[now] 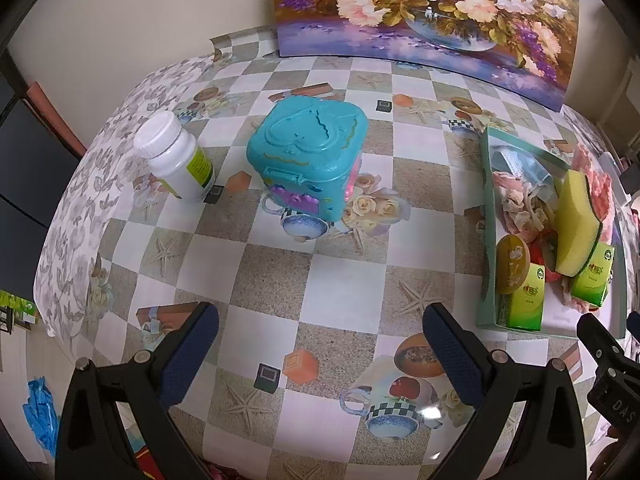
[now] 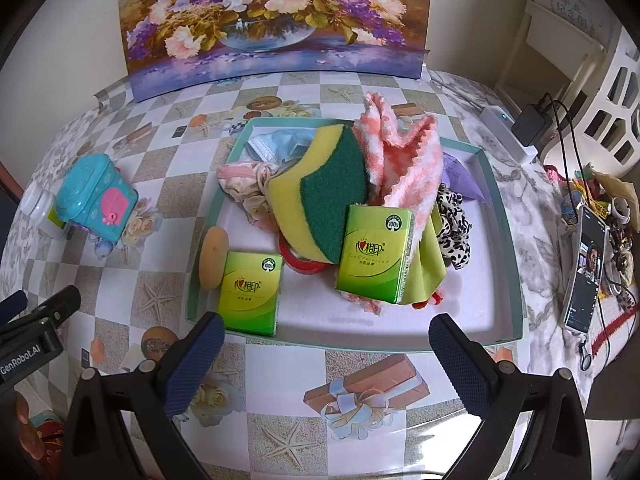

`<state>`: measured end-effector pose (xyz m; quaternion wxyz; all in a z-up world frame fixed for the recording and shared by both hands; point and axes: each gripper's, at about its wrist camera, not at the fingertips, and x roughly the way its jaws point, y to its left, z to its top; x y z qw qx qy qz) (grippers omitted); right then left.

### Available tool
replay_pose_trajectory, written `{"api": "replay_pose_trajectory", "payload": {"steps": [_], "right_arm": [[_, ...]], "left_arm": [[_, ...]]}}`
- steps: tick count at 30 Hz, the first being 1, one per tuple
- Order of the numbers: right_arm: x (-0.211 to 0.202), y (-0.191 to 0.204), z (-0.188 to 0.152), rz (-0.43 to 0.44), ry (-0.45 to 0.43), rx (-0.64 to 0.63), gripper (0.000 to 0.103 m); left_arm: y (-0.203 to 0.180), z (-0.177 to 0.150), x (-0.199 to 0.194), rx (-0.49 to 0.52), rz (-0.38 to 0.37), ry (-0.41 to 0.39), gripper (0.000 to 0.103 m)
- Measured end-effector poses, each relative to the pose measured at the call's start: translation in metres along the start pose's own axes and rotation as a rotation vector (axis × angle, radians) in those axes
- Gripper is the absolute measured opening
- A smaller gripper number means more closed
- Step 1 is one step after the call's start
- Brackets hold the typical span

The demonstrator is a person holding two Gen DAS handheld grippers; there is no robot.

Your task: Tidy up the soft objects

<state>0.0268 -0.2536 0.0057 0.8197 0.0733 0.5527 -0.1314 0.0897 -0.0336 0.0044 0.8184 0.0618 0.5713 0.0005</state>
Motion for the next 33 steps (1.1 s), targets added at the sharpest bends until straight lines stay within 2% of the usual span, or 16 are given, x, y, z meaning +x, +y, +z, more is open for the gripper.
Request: {"api": "replay_pose_trajectory", "payload": {"steps": [33], "right_arm": [[0.0016, 0.001, -0.0008, -0.003, 0.003, -0.009, 0.103]], "left_arm": [[0.0051, -0.0001, 0.0027, -0.027, -0.01, 0.016, 0.102]]}}
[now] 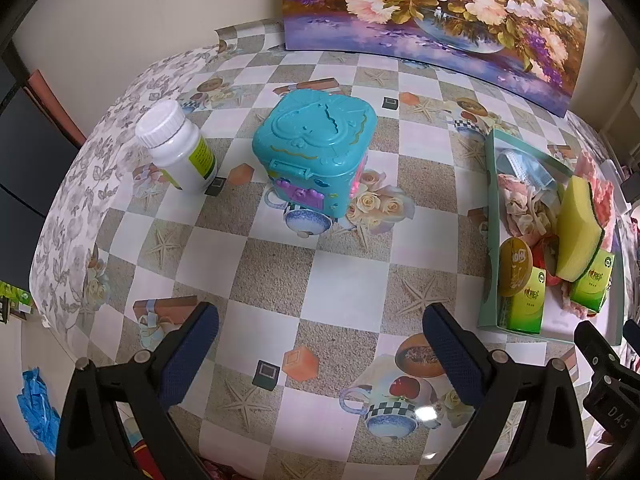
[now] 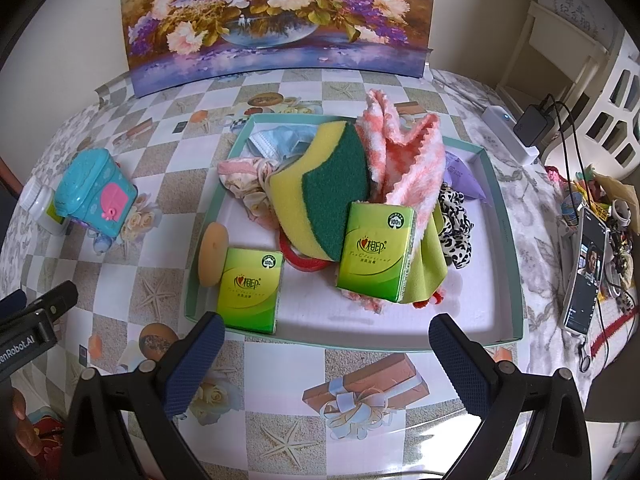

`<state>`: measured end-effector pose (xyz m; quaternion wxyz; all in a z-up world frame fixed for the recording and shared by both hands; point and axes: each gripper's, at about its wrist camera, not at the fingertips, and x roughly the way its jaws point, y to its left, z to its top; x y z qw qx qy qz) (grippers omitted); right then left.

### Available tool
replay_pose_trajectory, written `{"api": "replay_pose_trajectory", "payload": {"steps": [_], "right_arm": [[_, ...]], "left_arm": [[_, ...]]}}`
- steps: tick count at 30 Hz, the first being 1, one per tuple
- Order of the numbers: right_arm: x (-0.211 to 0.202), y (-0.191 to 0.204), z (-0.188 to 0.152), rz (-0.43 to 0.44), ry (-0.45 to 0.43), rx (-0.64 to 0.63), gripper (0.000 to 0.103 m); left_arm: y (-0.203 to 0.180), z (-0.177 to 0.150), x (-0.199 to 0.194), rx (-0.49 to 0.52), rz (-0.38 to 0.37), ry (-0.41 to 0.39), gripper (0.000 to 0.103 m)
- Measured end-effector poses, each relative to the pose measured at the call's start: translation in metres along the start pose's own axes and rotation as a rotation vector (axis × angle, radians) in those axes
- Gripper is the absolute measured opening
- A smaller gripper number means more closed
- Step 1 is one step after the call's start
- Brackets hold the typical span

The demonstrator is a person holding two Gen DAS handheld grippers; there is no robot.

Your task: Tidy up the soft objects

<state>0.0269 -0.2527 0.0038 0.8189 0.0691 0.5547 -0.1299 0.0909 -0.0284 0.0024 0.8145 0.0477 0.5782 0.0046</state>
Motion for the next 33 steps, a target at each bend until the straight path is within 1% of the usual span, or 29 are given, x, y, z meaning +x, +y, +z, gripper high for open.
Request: {"api": "replay_pose_trajectory", "payload": {"steps": [6, 16, 23, 29, 31, 33], "right_arm": [[0.0, 0.0, 0.0, 0.0, 0.001, 0.0, 0.103], [0.0, 0.0, 0.0, 0.0, 0.001, 0.0, 0.103], [0.0, 0.0, 0.0, -0.001, 0.001, 0.001, 0.103], [0.002, 0.0, -0.001, -0.001, 0.003, -0.004, 0.103], [0.002, 0.0, -0.001, -0.002, 0.003, -0.006, 0.103], [0.002, 0.0, -0.001, -0.001, 0.003, -0.006, 0.103]], "left_arm": [[0.0, 0.0, 0.0, -0.005, -0.004, 0.001, 0.102], [0.001, 0.0, 0.001, -0.025, -0.032, 0.009, 0.102], [0.0, 0.0, -0.004, -0.022, -0.027, -0.016, 0.102], [0.004, 0.0, -0.011, -0.04, -0.014, -0.052, 0.102], [0.005, 0.001, -0.013, -0.048, -0.023, -0.064, 0.102], [0.004, 0.001, -0.012, -0.049, -0.028, -0.06, 0.102]]}}
